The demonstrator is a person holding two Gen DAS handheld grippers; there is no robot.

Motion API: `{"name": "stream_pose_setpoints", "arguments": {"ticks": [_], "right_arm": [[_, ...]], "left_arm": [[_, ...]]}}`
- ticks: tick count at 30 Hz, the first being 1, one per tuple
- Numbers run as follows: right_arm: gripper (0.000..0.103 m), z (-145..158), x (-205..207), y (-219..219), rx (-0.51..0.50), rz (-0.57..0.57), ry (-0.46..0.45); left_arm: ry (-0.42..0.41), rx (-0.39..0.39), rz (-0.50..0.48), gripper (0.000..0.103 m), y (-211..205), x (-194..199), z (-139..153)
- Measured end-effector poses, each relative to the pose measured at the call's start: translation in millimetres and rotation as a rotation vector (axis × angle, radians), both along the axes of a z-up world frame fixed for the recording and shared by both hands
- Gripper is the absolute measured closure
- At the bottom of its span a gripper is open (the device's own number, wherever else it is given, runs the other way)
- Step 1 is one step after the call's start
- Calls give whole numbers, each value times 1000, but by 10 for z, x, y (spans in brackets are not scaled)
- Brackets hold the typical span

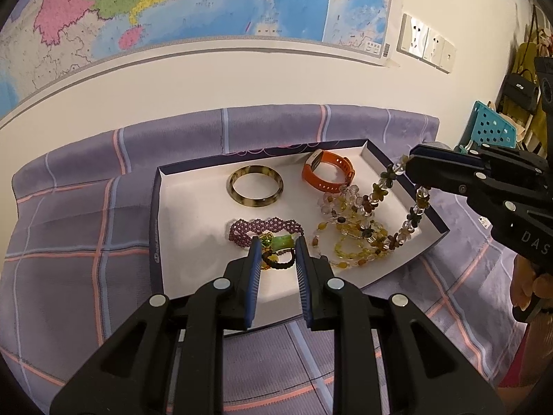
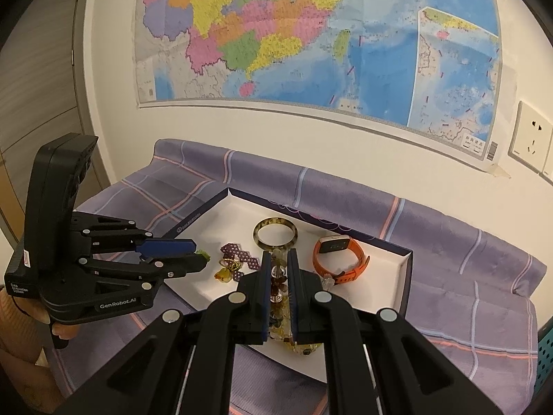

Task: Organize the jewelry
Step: 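Lower the bracelet into the box with the right tool while the left tool lowers the ring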

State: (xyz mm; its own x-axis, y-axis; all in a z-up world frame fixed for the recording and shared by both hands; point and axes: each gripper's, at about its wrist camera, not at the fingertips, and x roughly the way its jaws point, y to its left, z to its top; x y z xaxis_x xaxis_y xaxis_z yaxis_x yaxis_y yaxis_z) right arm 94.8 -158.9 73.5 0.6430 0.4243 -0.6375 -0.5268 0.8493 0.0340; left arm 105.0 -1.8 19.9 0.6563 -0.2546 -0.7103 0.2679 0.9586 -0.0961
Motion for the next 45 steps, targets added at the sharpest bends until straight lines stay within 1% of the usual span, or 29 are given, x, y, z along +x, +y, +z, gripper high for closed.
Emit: {"name": "stream_pose_setpoints", "arguments": {"ticks": [20,45], "right_arm": [[96,-83,140,9,23,5,39],[96,-205,265,-3,36,-4,81]], "left_arm": [[40,10,20,83,12,132,-137],[72,13,37,83,-6,186,-259]]}}
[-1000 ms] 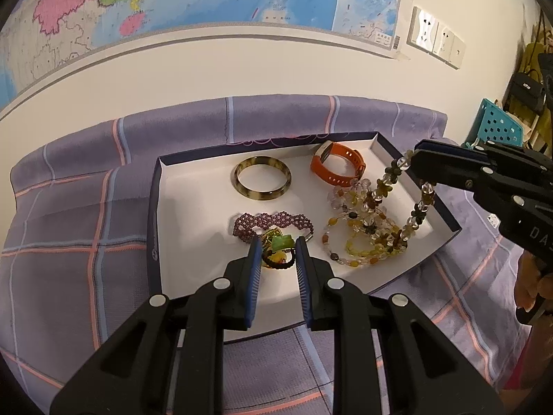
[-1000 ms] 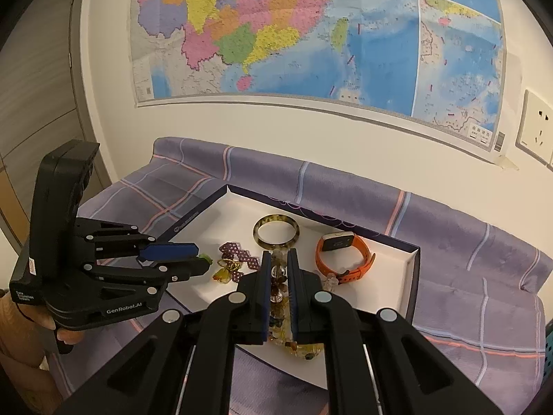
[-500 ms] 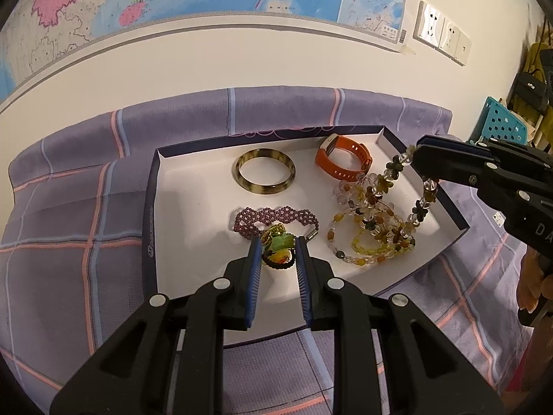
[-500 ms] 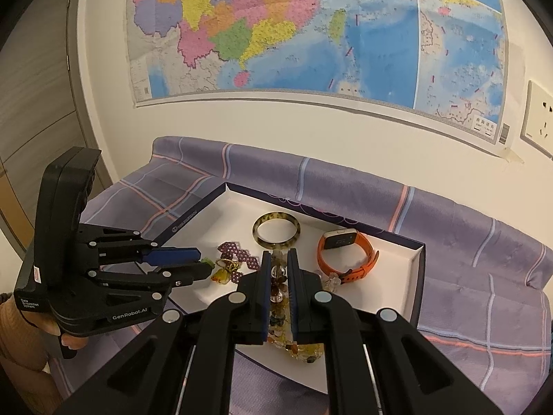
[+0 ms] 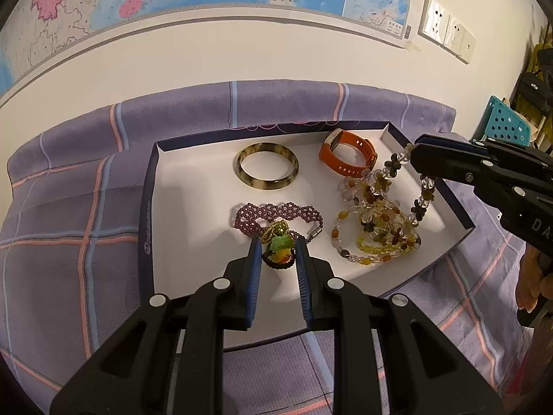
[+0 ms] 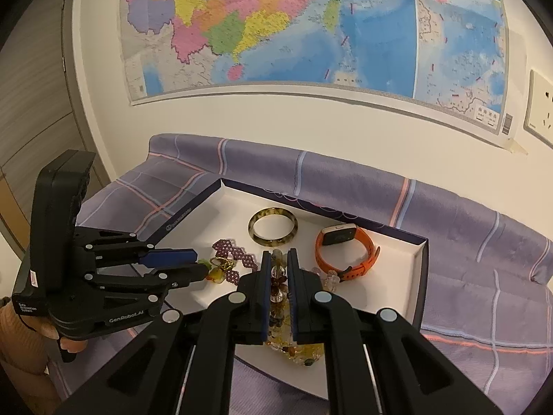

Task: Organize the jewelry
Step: 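Lower the bracelet into the box with the right tool while the left tool lowers the ring, then open the right tool to release the bracelet while the left tool releases the ring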

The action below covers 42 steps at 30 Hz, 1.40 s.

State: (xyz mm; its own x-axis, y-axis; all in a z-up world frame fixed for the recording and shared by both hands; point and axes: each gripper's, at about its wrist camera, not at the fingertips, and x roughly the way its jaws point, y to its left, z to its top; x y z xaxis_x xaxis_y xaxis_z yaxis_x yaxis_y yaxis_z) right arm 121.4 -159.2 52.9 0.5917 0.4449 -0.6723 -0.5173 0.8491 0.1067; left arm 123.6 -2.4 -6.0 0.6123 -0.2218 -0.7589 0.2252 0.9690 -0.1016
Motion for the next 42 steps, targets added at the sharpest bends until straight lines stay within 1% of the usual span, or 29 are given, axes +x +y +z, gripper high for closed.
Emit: {"name": "stream_pose_setpoints", "arguments": {"ticks": [21,25,35,38,42], "right_arm": [[96,-140,151,-52,3,-34,42],[96,-190,190,-76,7,-44,57],[95,-312,294,-159,26,-77,101],[95,-366,320,-180,23,-94,127],[95,-460,369,-224,44,-106,170]], "left_arm": [[32,10,5,83,-36,52,-100],[40,0,8,83,-16,79,-120],[63,-11,16,83,4,114,-170],[69,-11,18,83,6,119,-180],[72,-10,18,82,2,124,-186]]}}
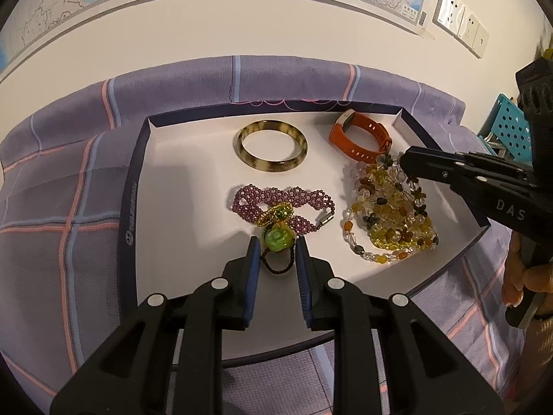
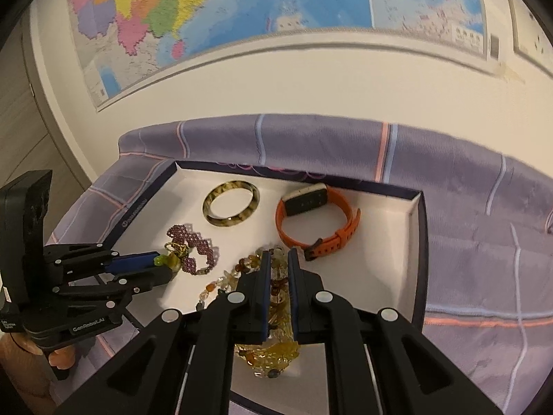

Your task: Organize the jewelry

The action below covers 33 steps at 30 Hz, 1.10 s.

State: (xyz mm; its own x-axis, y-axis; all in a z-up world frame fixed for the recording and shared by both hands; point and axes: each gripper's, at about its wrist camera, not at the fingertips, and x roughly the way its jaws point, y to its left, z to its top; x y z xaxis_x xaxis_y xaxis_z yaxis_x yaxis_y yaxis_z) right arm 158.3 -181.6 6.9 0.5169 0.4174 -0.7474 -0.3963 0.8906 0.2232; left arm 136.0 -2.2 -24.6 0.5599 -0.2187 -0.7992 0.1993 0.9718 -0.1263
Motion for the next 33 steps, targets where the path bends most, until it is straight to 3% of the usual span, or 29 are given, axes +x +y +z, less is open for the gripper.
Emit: {"name": "stream_pose_setpoints", "arguments": {"ticks": [6,8,11,12,14,18,20,22,24,29,33], "right_arm": [[91,-68,16,-32,12,-15,29],[82,-72,3,-21,7,-12,29],[79,-72,-20,-22,4,-13,29],[77,-70,-31,-30,1,-14,28],[58,-59,-57,-49,0,-24,23],[50,-18,-116,-72,-8,-37,5],[40,12,-187,-81,-4,-36,-3],[34,49,-275,-77,-10,-36,-23],[22,94,-377,-66,-11,-33,-41],[7,186,-691,-34,-24,-35,-94],[7,221,-886,4,-45,-48,-127]], "left_arm": [[-1,-2,-1,76,-23,-9,6],[-5,8,4,67,-29,-19,7],[-12,14,15,59,-20,-41,22],[-14,12,20,52,-12,-50,34],[-32,8,30,44,5,-88,81],[-63,18,34,34,4,-177,168],[-73,23,33,32,3,-225,196],[-84,19,41,17,17,-296,232],[-95,3,47,11,44,-372,270],[-141,38,84,6,80,-587,327],[-144,54,107,6,88,-710,320]]}}
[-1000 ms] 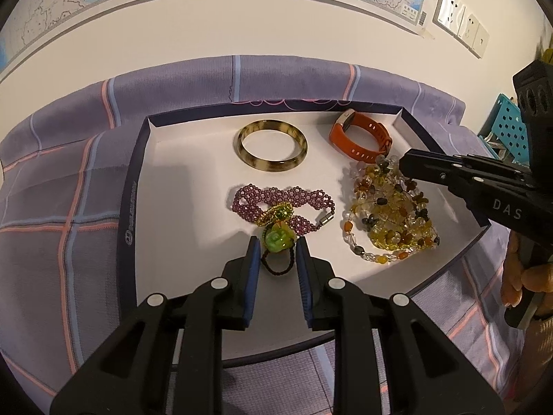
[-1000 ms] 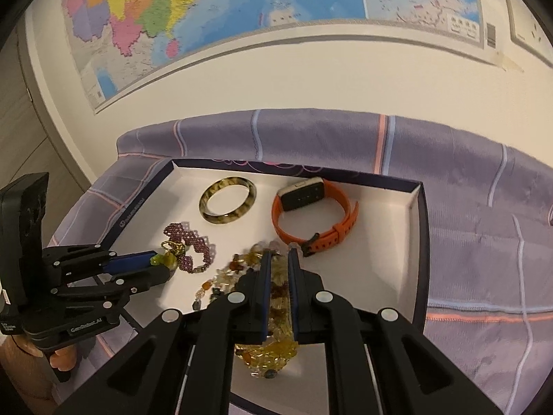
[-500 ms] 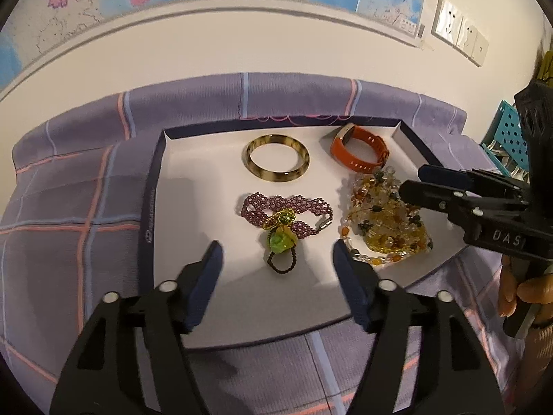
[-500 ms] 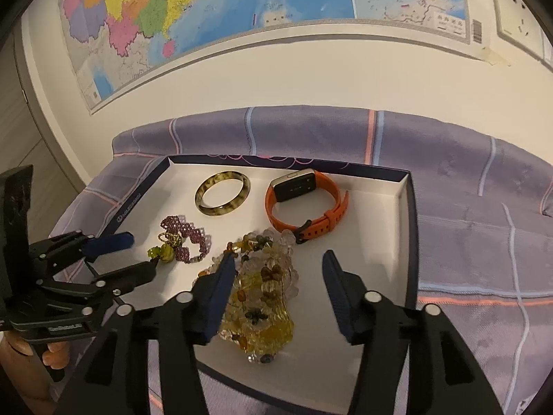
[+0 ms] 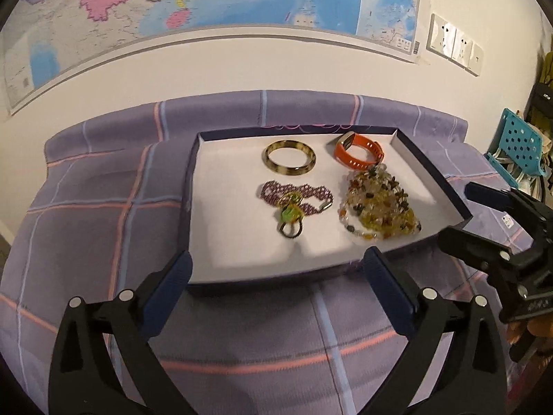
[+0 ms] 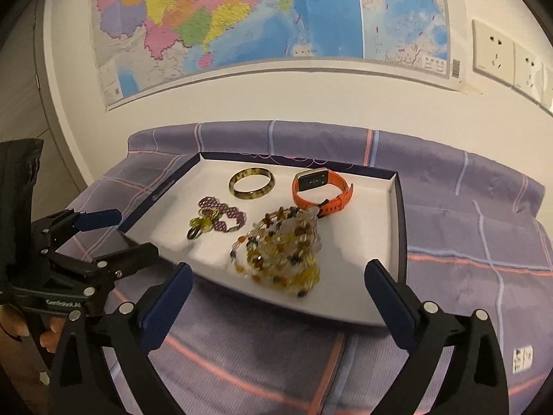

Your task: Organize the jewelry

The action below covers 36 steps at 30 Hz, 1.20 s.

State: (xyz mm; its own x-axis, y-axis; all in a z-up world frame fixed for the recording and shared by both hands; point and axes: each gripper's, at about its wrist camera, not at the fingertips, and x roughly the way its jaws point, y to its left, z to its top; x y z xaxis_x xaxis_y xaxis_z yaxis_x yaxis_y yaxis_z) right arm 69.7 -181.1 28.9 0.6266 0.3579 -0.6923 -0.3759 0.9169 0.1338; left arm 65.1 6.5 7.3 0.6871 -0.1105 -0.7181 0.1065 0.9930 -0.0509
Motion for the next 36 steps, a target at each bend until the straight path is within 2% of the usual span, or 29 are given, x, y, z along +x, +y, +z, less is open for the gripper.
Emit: {"name": "stream_pose_setpoints", "arguments": {"ticks": [19,36], "right_arm": [[7,-130,-471,-10,-20,-43,7],[7,-104,-586,46,-8,-38,-1]], "left_arm": [[-17,49,80,6,6,-389,-12],[-33,66,91,6,-1,-532,9]]}}
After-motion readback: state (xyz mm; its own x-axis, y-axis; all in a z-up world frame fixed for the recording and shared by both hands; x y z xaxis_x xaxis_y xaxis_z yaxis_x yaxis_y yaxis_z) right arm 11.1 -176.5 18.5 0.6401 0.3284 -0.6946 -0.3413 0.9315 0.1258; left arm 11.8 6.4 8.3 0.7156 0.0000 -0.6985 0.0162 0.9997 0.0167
